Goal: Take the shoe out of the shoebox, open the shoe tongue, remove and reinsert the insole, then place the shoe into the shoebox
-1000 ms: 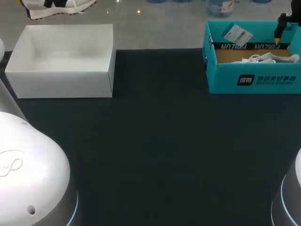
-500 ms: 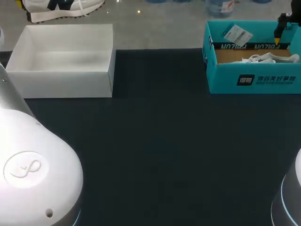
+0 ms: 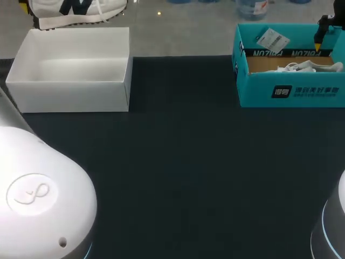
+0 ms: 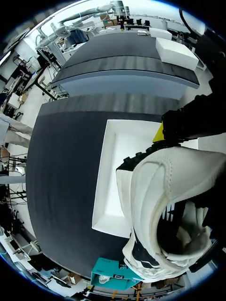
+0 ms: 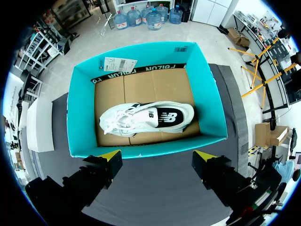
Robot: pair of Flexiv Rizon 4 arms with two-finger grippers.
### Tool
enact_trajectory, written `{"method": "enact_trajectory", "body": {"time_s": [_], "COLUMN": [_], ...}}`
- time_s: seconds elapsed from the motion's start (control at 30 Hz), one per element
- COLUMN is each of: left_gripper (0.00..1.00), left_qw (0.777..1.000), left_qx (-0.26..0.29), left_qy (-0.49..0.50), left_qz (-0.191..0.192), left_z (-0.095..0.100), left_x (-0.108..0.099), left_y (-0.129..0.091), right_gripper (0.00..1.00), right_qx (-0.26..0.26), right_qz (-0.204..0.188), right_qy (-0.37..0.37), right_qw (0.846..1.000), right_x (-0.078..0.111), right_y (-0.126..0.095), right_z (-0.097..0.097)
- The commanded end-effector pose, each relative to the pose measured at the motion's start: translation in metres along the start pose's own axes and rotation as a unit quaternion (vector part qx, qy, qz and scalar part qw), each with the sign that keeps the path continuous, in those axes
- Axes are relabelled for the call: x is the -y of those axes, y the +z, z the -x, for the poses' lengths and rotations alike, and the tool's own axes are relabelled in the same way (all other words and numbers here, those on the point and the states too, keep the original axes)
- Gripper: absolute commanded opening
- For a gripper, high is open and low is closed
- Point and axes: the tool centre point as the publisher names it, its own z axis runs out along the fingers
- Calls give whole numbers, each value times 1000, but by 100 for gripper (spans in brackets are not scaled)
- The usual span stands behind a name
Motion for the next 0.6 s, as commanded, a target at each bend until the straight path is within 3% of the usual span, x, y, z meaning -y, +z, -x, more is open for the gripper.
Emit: {"method": "enact_trajectory", "body": {"time_s": [0.03, 0.6], "left_gripper": [0, 0], "left_qw": [979, 970], "left_qx": [-6, 6], "left_qy": [-2, -3], "left_qz": [203, 244], "left_z": [8, 39], "left_x": [43, 78], "left_y": [5, 5], "right_gripper": [100, 100], "right_qx": [-1, -1], "right_qz": [1, 1], "right_qy": [1, 1], "right_qw": [1000, 1000], "right_x": [1, 1], "right_y": [0, 0], "right_z": [0, 0]}}
